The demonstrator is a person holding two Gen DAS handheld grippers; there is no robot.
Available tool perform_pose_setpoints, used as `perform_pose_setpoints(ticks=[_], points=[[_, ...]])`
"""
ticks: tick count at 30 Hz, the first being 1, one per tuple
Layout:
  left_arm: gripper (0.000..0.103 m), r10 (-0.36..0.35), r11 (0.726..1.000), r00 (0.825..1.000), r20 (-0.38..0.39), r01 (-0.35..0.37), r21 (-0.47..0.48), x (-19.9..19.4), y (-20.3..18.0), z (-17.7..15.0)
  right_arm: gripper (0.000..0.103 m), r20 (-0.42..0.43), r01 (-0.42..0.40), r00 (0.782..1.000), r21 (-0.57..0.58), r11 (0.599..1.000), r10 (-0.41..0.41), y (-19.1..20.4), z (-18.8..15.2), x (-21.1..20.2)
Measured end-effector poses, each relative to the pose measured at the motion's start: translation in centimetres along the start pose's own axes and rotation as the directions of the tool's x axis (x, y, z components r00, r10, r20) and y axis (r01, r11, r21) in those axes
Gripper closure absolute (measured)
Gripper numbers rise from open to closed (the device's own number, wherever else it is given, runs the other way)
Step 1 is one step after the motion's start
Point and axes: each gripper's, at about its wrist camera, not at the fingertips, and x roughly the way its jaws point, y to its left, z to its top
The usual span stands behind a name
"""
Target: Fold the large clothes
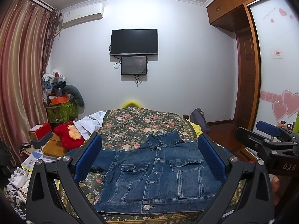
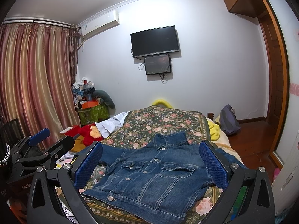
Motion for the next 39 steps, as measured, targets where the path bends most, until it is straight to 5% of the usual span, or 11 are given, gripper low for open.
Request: perform_pose_setpoints(ticks=[39], points=[[0.0,-0.001,1.0,1.0,-0.013,0.001,-0.015,1.0,0.6,-0.3,0.0,-0.012,0.003,1.0,0.0,1.0,-0.003,-0.1,0.2,0.4]])
